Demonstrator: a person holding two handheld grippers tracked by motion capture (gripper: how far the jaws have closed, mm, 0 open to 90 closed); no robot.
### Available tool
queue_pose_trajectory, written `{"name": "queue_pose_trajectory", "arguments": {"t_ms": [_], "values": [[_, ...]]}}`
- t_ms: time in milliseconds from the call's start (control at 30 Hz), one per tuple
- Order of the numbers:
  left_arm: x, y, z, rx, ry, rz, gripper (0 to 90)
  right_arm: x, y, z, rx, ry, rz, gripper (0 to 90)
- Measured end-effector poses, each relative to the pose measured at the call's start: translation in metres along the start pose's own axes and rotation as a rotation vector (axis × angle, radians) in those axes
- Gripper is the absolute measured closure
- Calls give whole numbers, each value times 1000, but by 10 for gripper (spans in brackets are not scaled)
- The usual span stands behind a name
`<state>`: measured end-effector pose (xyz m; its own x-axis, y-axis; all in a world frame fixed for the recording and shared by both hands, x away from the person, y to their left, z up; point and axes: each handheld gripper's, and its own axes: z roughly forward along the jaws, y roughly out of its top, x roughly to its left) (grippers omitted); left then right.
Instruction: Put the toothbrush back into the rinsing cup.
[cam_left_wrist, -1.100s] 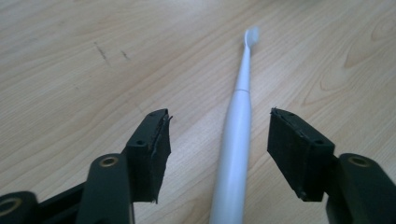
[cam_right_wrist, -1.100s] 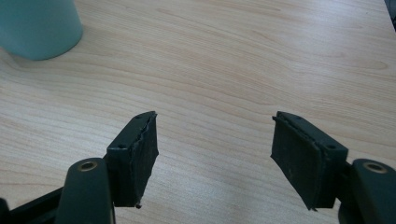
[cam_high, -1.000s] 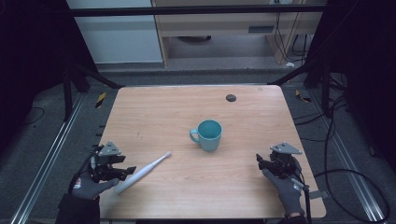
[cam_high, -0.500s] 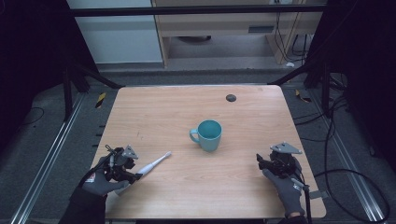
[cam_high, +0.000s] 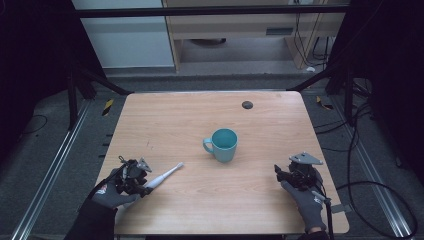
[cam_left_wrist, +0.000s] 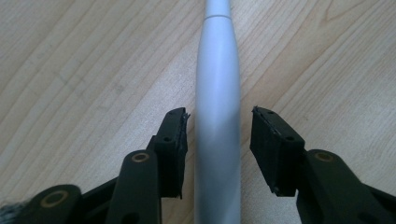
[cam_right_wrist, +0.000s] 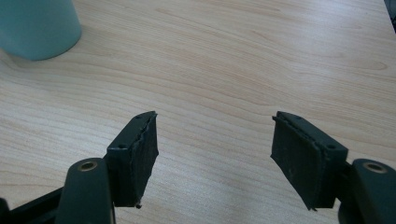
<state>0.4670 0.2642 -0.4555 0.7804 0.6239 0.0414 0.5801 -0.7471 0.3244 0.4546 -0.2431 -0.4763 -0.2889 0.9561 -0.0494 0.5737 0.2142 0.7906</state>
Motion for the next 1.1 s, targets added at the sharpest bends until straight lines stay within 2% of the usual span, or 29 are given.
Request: {"name": "queue_pose_trajectory", "arguments": {"t_ms": [67, 333, 833, 1100], "values": [[0, 0, 1, 19, -7, 4, 590, 0, 0, 0, 0, -1, -2, 314], [0, 3, 5, 47, -2, -1, 645, 0, 0, 0, 1, 0, -1, 314], [6, 9, 12, 91, -43, -25, 652, 0, 0, 0, 1, 0, 0, 314], [6, 12, 12, 101, -43, -35, 656, 0, 0, -1, -3, -1, -2, 314]]}}
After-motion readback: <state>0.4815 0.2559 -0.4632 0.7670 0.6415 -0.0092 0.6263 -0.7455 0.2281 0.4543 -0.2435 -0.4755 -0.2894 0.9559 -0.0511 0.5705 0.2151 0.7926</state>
